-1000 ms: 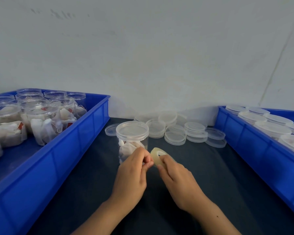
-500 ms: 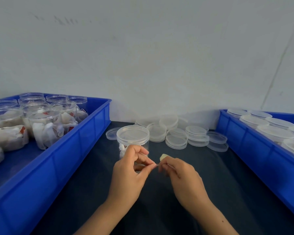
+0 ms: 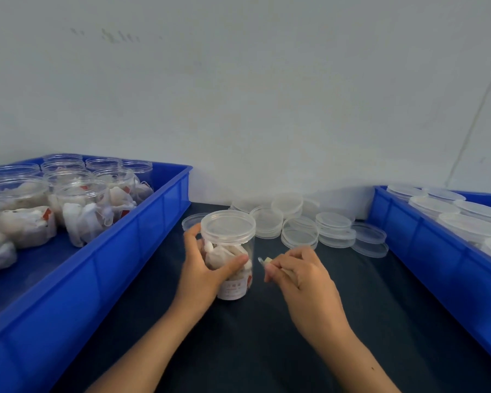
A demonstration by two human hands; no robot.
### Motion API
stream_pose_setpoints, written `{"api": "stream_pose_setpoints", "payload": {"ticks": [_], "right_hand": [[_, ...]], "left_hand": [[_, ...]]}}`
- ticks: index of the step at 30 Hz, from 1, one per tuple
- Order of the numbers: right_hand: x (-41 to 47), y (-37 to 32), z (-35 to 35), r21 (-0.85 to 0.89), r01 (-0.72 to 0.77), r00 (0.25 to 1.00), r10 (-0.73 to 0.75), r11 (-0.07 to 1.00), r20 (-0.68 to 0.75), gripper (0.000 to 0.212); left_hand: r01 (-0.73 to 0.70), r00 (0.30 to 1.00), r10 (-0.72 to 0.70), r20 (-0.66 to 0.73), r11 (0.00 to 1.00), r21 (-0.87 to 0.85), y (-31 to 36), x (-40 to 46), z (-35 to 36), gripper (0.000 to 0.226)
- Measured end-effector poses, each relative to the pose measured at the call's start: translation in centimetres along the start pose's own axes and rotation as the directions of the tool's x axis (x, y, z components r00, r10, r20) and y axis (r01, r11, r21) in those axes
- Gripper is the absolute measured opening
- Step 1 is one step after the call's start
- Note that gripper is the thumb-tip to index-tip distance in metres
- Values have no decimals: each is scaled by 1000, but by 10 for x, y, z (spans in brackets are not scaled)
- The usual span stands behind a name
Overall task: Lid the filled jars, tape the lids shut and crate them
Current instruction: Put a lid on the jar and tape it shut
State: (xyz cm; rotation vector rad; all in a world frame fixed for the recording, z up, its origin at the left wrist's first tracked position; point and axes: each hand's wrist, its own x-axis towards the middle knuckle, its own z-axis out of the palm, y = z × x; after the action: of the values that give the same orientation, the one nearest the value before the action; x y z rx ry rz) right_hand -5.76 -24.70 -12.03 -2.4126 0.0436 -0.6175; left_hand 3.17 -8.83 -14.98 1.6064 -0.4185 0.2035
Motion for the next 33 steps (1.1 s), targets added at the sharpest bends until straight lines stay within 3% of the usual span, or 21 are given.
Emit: {"api": "stream_pose_setpoints", "payload": {"ticks": [4, 12, 17, 22, 33], "right_hand": [[2, 0, -13, -60, 28, 1000, -28, 998, 1, 25], [-1, -9, -51, -288, 175, 979, -134, 942, 156, 30], [1, -5, -56, -186, 109, 987, -83, 977, 141, 27], [2, -1, -51, -178, 82, 994, -67, 981, 85, 29], [2, -3, -47, -125, 2, 999, 5, 992, 51, 33]], "left_hand": [[-64, 995, 60, 74, 996, 61, 4, -5, 1, 82], [-108, 970, 63, 236, 978, 181, 25, -15, 6, 78], [-43, 969, -5, 246, 981, 191, 27, -15, 5, 102], [-86, 968, 25, 248, 968, 236, 30, -19, 9, 91], [-113, 965, 44, 260, 961, 254, 34, -22, 10, 92]]}}
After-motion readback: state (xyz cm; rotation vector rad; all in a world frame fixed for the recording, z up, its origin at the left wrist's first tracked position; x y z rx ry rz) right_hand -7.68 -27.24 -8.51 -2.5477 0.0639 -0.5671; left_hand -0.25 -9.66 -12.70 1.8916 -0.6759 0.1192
